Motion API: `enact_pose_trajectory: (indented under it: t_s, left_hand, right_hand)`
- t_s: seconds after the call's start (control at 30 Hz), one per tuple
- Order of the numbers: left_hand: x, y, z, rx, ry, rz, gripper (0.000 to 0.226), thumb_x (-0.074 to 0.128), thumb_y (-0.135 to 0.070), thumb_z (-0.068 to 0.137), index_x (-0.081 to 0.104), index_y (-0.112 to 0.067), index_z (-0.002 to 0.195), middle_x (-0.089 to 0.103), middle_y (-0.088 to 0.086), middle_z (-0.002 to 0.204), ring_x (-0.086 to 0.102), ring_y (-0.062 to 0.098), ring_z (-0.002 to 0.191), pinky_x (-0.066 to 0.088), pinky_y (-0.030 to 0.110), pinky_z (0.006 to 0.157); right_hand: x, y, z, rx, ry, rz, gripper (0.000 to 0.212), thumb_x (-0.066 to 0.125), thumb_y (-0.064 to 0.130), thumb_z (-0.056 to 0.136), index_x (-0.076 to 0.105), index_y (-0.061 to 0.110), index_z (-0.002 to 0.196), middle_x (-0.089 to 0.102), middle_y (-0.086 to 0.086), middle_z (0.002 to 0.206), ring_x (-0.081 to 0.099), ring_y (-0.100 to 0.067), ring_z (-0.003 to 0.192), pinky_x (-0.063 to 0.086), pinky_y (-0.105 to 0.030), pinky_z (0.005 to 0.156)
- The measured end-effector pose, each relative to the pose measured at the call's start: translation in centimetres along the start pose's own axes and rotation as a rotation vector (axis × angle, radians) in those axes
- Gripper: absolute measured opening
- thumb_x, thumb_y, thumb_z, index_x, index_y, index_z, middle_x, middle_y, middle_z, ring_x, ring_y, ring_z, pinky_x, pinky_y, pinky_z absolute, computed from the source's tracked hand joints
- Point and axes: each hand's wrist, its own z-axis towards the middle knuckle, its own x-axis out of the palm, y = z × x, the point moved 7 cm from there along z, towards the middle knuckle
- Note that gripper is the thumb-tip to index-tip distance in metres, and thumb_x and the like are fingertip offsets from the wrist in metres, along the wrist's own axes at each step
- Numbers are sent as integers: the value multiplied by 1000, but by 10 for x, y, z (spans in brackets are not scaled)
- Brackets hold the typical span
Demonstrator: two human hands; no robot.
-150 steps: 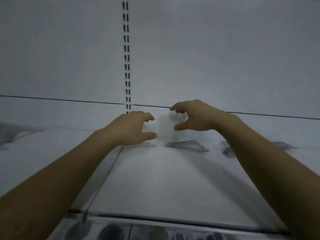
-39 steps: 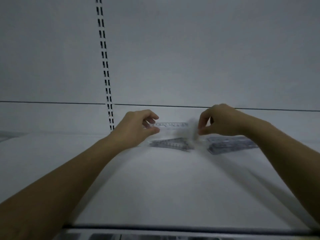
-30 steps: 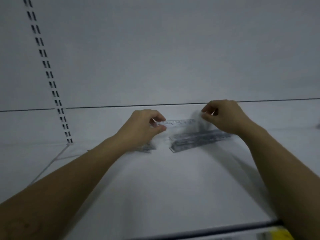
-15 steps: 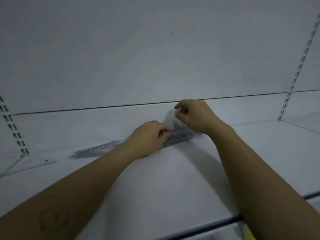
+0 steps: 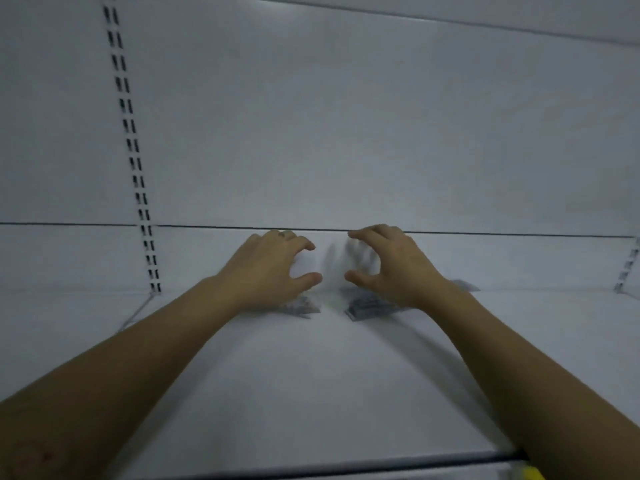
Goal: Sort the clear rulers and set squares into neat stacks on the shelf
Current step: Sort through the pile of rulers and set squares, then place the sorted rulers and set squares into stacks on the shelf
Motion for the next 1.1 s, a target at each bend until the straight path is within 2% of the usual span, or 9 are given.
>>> enact_pose_trajectory:
  t_s: [0.13,0.27,0.47,0.73,0.87,0.97,1.1]
  left_hand:
    - [-16,51,-41,-73,120,26,81,45,-77,77,34,-33,144,40,-6,147,34,15,134,29,40,110]
    - [-33,109,-86,-158,156,82,86,41,-81,76,31,-32,145,38,-6,149,34,16,134,29,41,110]
    - [-70,197,-166,-267,152,122,84,41,-80,77,31,-32,145,38,-5,148,35,17,134,30,40,108]
    - [-128,320,-293,-528,98,217,93,26,-85,66,41,-30,140,46,-4,142,41,19,128,35,40,105]
    - [-147,371,-350,-630,88,175,81,41,-79,75,44,-29,138,48,0,142,43,22,129,35,36,104]
    - [-161,415,-386,-731,92,176,96,29,-86,64,39,-31,142,42,0,148,37,23,134,33,39,107]
    - [-162,461,-416,-847,148,225,86,40,-81,74,32,-33,145,34,1,152,27,26,139,27,45,112]
  right_hand:
    - [20,46,8,-64,110,-24,78,61,61,81,31,31,146,36,5,148,32,-16,134,29,-36,112]
    - [34,105,24,-100,166,38,82,62,62,80,28,31,148,33,5,150,29,-16,137,27,-36,113]
    - [72,228,60,-224,235,89,86,61,65,78,26,31,149,31,3,151,28,-18,137,26,-38,113]
    - [134,400,89,-405,358,74,82,53,66,83,22,29,150,29,-1,153,29,-23,138,26,-41,113]
    - [160,468,93,-445,468,63,79,50,67,85,23,28,149,30,-4,152,31,-26,137,27,-43,112]
    - [176,512,99,-467,483,47,77,48,67,85,27,28,147,33,-6,149,33,-28,134,29,-44,109]
    - [203,556,102,-468,476,72,78,42,70,86,23,29,150,20,-9,156,20,-29,142,19,-47,115]
